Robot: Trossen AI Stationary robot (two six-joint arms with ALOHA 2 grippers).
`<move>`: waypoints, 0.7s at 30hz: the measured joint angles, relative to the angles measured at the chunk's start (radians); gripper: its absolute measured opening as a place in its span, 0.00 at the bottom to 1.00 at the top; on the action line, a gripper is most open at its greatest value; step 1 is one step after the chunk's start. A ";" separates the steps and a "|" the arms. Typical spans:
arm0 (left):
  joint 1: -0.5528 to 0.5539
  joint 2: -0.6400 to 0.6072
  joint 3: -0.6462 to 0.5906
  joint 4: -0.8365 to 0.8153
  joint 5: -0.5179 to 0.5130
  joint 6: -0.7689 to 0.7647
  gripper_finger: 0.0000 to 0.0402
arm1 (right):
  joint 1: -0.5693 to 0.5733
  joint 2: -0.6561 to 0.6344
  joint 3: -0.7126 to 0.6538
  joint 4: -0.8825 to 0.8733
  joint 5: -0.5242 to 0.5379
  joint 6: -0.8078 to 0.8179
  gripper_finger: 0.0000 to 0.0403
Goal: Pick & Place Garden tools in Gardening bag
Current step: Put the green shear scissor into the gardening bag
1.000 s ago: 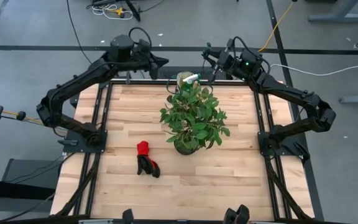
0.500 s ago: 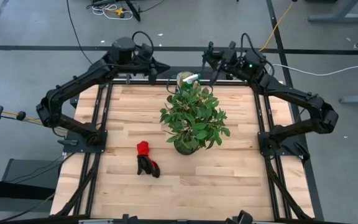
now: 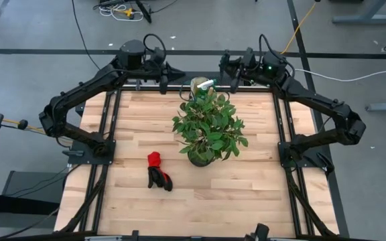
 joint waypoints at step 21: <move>-0.008 -0.101 -0.001 0.124 -0.067 0.032 0.00 | -0.074 0.256 0.000 0.070 -0.339 -0.231 0.11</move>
